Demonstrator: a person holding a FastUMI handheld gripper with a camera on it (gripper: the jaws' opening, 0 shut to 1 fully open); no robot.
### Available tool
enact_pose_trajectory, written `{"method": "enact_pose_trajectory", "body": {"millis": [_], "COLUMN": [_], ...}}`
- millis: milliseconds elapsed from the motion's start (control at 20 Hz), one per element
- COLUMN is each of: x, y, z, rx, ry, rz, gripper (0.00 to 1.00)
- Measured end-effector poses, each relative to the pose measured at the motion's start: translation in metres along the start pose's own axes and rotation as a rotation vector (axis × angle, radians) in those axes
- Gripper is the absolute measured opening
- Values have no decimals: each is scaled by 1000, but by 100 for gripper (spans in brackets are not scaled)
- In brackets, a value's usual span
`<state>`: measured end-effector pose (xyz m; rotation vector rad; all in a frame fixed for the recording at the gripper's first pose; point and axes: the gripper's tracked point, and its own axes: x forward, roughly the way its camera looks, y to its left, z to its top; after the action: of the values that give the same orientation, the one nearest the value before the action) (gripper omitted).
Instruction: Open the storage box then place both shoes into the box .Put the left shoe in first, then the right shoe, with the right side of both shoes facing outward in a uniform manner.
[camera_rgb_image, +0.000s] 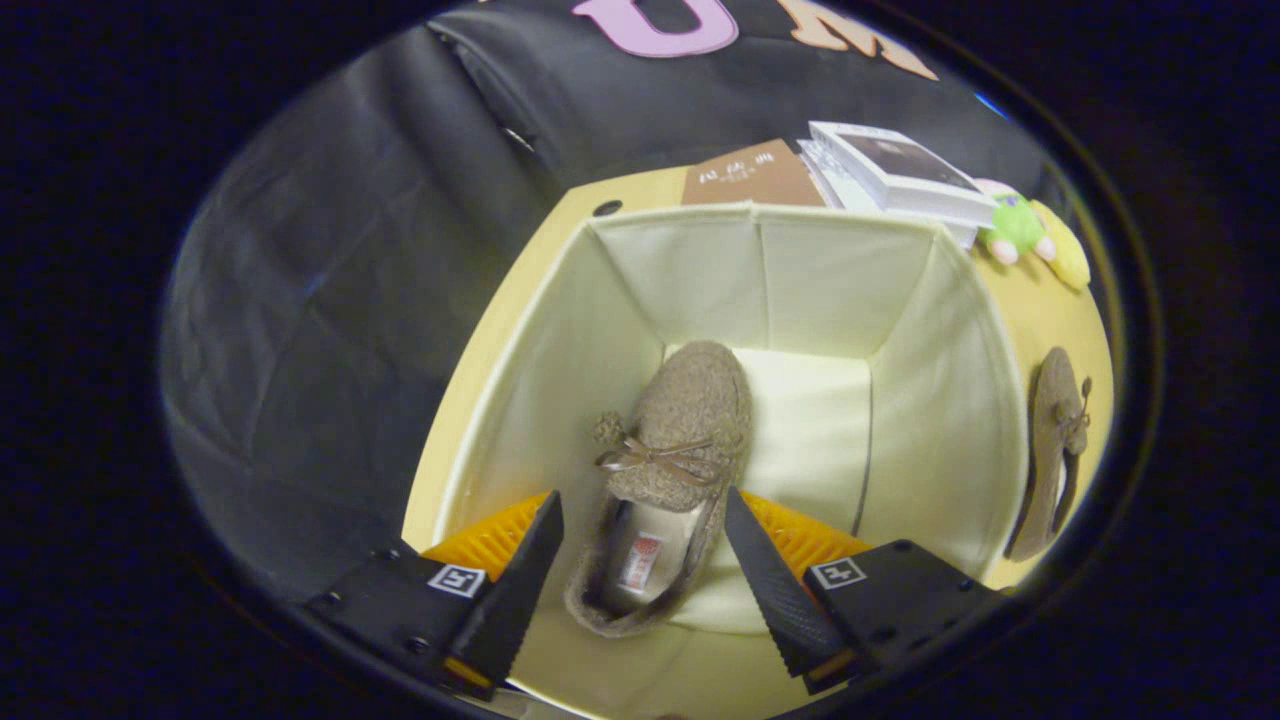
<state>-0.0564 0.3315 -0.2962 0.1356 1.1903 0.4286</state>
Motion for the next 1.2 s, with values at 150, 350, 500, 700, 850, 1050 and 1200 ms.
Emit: {"method": "enact_pose_trajectory", "body": {"millis": [150, 350, 500, 700, 850, 1050, 1200], "x": [-24, -53, -70, -96, -110, -125, -132], "y": [3, -5, -25, -47, -72, -126, -164], "z": [16, 37, 46, 54, 62, 60, 55], "rx": [-89, -169, -177, -173, -150, -157, -115], "ry": [-71, -170, -217, -275, -324, -341, -345], "rz": [17, 26, 11, 25, 14, -71, -112], "gripper": [100, 100, 100, 100, 100, 100, 100]}}
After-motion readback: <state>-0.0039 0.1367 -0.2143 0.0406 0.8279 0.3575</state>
